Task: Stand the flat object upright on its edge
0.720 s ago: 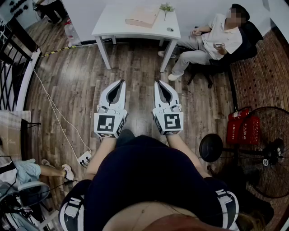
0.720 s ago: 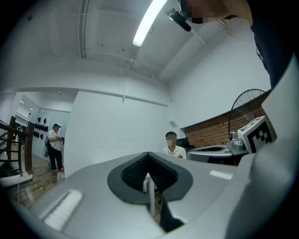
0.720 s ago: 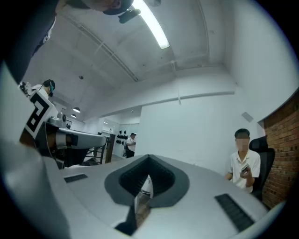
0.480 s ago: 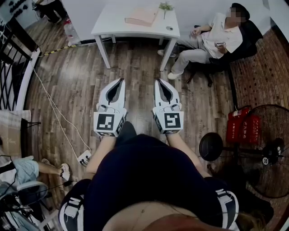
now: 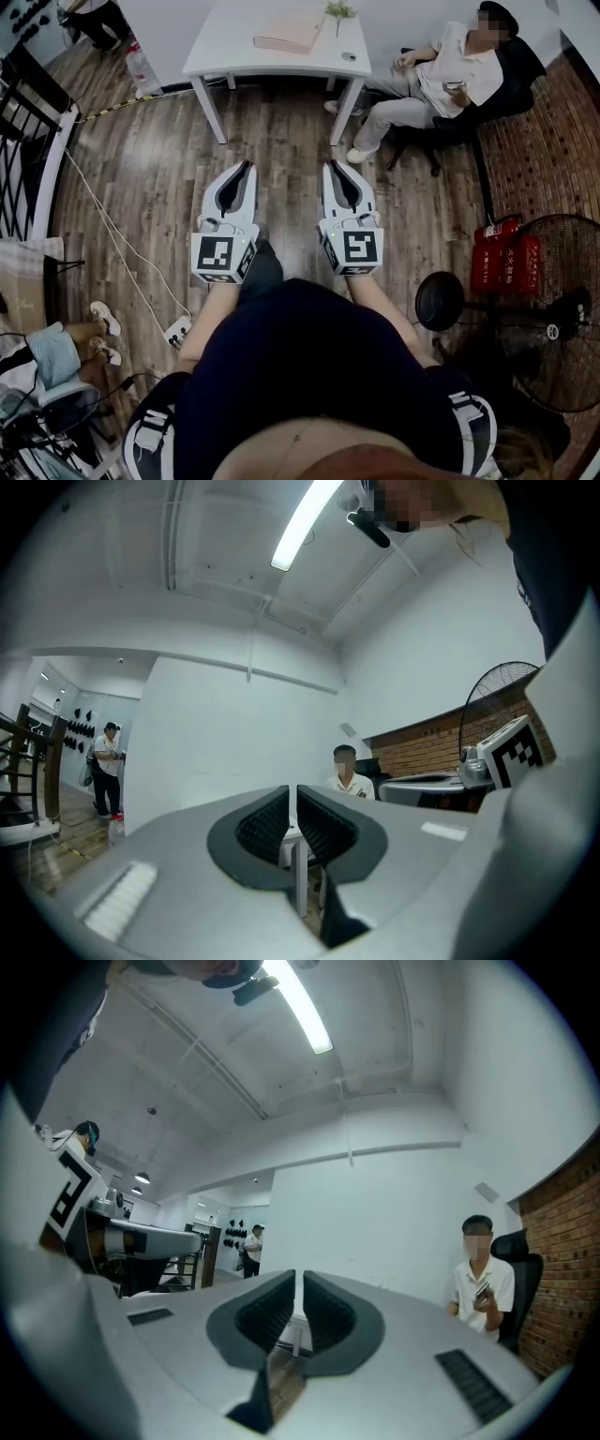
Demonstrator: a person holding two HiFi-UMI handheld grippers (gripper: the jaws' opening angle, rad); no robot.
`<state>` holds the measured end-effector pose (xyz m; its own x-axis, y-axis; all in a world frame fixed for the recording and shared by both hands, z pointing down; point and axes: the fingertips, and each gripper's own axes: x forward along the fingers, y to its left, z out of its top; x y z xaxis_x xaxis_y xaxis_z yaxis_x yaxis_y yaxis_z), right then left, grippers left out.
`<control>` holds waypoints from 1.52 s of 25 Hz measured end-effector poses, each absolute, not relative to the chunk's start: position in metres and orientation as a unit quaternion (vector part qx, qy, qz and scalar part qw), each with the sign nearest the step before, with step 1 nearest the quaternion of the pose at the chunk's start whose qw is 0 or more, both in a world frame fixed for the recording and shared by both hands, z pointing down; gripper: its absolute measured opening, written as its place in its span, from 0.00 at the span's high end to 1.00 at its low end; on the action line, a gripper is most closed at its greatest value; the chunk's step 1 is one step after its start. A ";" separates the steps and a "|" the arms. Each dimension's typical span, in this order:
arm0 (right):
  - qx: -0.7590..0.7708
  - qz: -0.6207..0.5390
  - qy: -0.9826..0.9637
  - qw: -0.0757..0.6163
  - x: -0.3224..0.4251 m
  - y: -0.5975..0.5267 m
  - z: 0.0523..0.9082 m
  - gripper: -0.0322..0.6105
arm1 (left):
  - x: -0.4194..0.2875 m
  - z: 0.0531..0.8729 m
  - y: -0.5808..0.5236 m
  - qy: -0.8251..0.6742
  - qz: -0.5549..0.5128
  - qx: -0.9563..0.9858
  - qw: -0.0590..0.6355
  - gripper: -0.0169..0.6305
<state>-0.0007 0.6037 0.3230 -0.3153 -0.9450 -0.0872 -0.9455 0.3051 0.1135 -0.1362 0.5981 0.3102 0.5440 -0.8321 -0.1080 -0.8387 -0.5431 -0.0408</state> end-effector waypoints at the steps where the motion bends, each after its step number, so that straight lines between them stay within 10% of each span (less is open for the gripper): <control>1: -0.586 0.071 0.807 0.001 -0.001 0.599 0.324 0.93 | -0.137 0.311 0.592 0.475 0.039 -0.878 0.042 0.95; 5: -0.587 0.067 0.807 -0.002 -0.001 0.575 0.329 0.93 | -0.141 0.316 0.562 0.468 0.037 -0.882 0.032 0.78; 10: -0.593 0.062 0.803 -0.006 -0.005 0.528 0.333 0.79 | -0.147 0.320 0.512 0.460 0.032 -0.887 0.029 0.77; 38: -0.651 0.053 0.757 -0.018 -0.042 0.310 0.341 0.74 | -0.182 0.328 0.278 0.378 0.021 -0.925 0.016 0.69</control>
